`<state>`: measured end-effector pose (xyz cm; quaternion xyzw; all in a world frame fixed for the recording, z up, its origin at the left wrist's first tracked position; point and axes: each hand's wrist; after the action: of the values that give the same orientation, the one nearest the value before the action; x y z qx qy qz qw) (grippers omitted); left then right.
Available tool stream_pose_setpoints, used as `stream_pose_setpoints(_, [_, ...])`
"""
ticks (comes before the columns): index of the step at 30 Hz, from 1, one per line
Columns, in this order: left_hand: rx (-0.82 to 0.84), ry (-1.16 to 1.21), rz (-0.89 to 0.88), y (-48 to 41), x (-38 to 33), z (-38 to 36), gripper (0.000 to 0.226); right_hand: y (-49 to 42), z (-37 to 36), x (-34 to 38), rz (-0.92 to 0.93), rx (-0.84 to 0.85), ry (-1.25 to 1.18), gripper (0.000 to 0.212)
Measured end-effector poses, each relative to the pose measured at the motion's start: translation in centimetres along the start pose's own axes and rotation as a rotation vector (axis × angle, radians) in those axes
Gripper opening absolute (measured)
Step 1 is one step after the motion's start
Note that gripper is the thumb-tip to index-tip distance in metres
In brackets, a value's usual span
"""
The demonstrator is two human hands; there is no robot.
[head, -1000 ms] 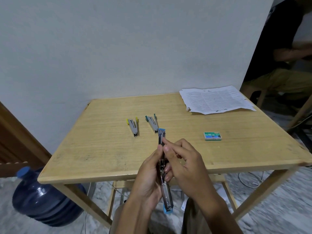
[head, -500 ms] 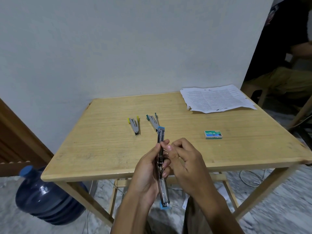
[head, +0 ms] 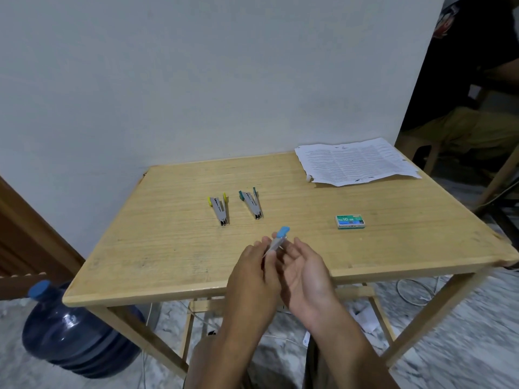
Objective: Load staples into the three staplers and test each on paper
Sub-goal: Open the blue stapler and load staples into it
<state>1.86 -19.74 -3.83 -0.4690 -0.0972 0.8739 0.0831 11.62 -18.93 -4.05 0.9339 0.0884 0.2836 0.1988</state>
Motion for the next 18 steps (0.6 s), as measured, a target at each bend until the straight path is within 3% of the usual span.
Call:
stream_pose_setpoints(2, [-0.005,-0.192,-0.075,0.3,-0.2,-0.1,0.033,0.1,0.0,-0.3,-0.053,-0.013,-0.034,0.041])
stream_pose_setpoints(9, [-0.071,-0.315,-0.206,0.4,-1.7,0.4,0.040,-0.2,0.1,0.0,-0.116,-0.037,-0.218,0.031])
stream_pose_setpoints(11, [-0.019,-0.354,-0.209,0.4,-2.1,0.3,0.048,-0.4,0.1,-0.1,-0.101,-0.028,-0.233,0.035])
stream_pose_setpoints(13, [0.068,-0.369,-0.184,0.3,-1.9,0.3,0.042,-0.1,-0.2,-0.1,-0.091,-0.004,-0.214,0.039])
stream_pose_setpoints(16, [0.048,-0.112,-0.119,-0.2,-1.6,0.6,0.032,0.3,-0.6,-0.1,-0.064,0.017,-0.205,0.040])
stream_pose_setpoints(18, [0.035,0.211,0.060,-0.7,-1.7,1.0,0.031,0.3,-0.5,-0.1,-0.031,0.029,-0.169,0.043])
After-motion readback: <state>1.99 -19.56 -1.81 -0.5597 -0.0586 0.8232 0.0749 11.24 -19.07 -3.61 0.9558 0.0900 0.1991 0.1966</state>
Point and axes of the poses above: each hand's wrist, its own y-axis away from the middle knuckle, its own z-axis out of the back of the hand, x = y × z
